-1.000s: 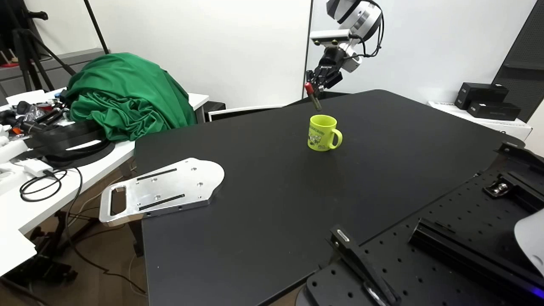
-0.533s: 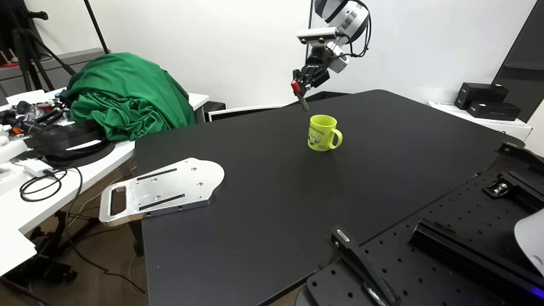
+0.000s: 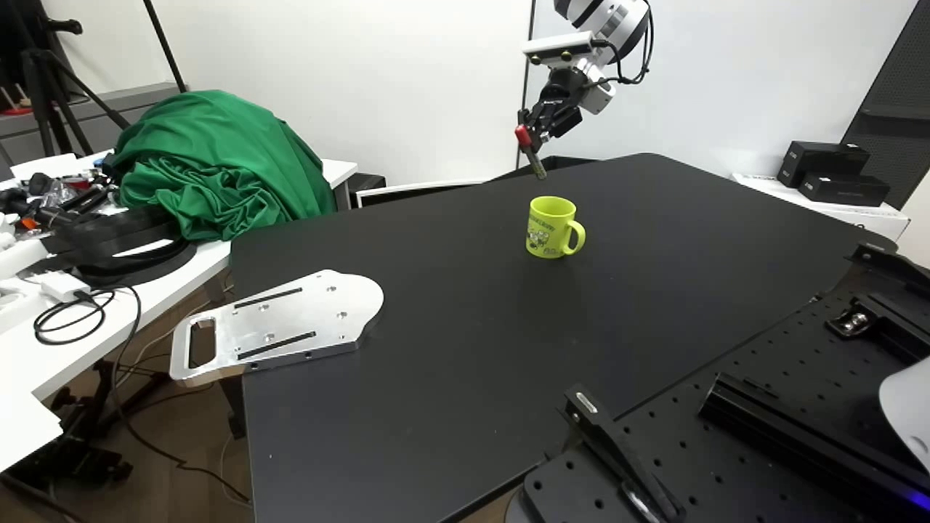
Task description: Put the marker in the cup
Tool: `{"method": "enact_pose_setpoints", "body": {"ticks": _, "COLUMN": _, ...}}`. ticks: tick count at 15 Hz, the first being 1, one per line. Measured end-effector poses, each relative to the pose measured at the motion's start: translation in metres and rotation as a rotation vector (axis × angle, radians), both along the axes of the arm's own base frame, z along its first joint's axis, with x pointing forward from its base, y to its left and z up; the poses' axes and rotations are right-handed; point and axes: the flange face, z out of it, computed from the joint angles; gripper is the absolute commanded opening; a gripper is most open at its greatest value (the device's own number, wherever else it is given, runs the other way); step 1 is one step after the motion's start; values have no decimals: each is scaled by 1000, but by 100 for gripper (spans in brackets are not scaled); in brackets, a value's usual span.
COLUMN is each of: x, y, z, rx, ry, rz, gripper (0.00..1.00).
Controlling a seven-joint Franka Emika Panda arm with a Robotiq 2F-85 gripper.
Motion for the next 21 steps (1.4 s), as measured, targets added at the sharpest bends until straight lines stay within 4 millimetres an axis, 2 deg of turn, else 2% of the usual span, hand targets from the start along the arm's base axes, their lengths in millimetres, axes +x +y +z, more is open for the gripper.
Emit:
{"method": "enact_pose_setpoints", "body": {"ticks": 5, "x": -19, "y": -17, "z": -16, "rx": 19, "ry": 51, "rz": -31, "gripper": 5}}
{"method": "enact_pose_setpoints", "body": {"ticks": 13, "x": -32, "y": -17, "z": -47, "rx": 31, "ry": 70, "rz": -42, "gripper": 5}}
{"method": "enact_pose_setpoints", "body": {"ticks": 17, "x": -41, "y": -22, "z": -72, "rx": 41, "ry": 80, "rz": -60, "gripper": 5}}
{"method": "enact_pose_setpoints", "body": {"ticks": 18, "x": -45, "y": -23, "z": -80, "rx": 43, "ry": 91, "rz": -63, "gripper": 46}}
{"method": "enact_pose_setpoints", "body": {"ticks": 19, "x": -48, "y": -24, "z": -88, "rx": 47, "ry": 100, "rz": -65, "gripper": 47}}
{"method": "enact_pose_setpoints", "body": {"ticks": 21, "x": -51, "y": -21, "z": -97, "rx": 61, "ry": 109, "rz": -66, "gripper": 59}}
